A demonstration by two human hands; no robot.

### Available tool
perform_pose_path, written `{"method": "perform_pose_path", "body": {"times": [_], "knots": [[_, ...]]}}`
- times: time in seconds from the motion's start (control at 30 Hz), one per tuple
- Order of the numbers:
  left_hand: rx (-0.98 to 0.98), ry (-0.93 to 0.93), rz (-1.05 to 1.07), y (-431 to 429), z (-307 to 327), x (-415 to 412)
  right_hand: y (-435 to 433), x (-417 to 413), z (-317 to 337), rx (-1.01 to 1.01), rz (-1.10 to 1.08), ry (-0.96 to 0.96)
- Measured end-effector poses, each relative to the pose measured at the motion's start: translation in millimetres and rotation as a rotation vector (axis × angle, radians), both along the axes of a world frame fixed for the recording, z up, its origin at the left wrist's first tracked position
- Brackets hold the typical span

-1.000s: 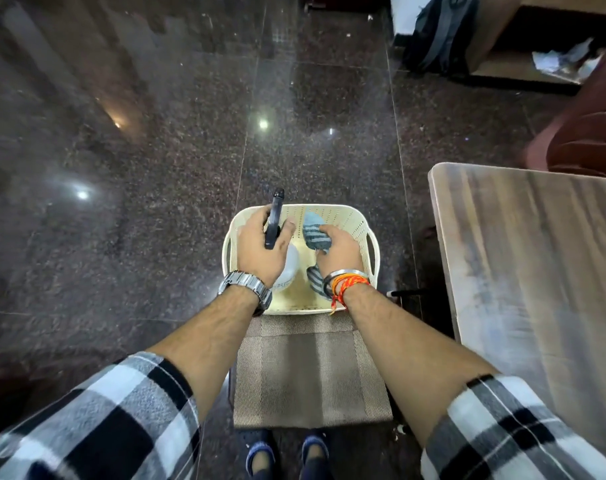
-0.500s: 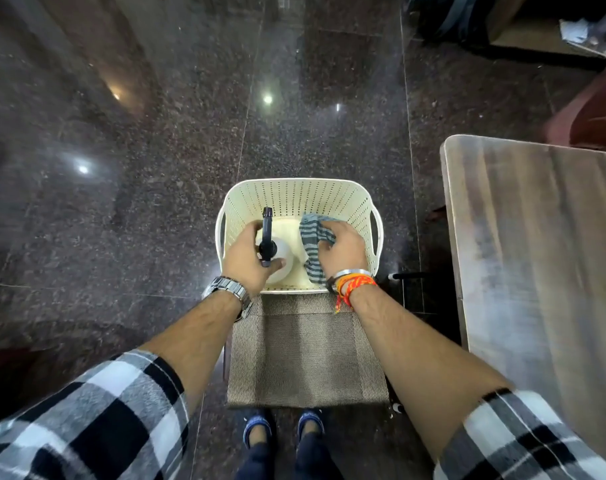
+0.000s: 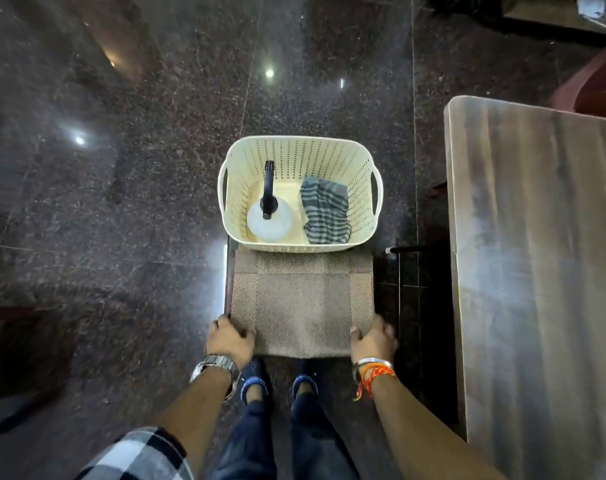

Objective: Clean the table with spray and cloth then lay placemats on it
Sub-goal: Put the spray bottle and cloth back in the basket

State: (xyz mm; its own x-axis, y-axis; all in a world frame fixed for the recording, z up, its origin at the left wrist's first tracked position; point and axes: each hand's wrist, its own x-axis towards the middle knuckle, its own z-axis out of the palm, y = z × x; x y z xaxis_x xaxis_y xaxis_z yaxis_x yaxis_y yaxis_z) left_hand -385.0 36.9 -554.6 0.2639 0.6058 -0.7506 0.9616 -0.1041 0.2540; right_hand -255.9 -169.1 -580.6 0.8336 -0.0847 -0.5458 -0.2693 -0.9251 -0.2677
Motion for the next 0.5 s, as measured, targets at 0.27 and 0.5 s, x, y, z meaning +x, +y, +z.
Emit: {"method": "perform_pose_path", "body": {"times": [0.27,0.5], "knots": [[0.066,-0.004,0.034,-10.6,-0.9,-5.4,5.6,-0.7,12.9,0.042,-0.038,-0.038],[0.238,-0.153,0.113,-29.2,15.2,-16.4,-5.7,3.5,28.8,0.122,-0.099,-0.016]]}}
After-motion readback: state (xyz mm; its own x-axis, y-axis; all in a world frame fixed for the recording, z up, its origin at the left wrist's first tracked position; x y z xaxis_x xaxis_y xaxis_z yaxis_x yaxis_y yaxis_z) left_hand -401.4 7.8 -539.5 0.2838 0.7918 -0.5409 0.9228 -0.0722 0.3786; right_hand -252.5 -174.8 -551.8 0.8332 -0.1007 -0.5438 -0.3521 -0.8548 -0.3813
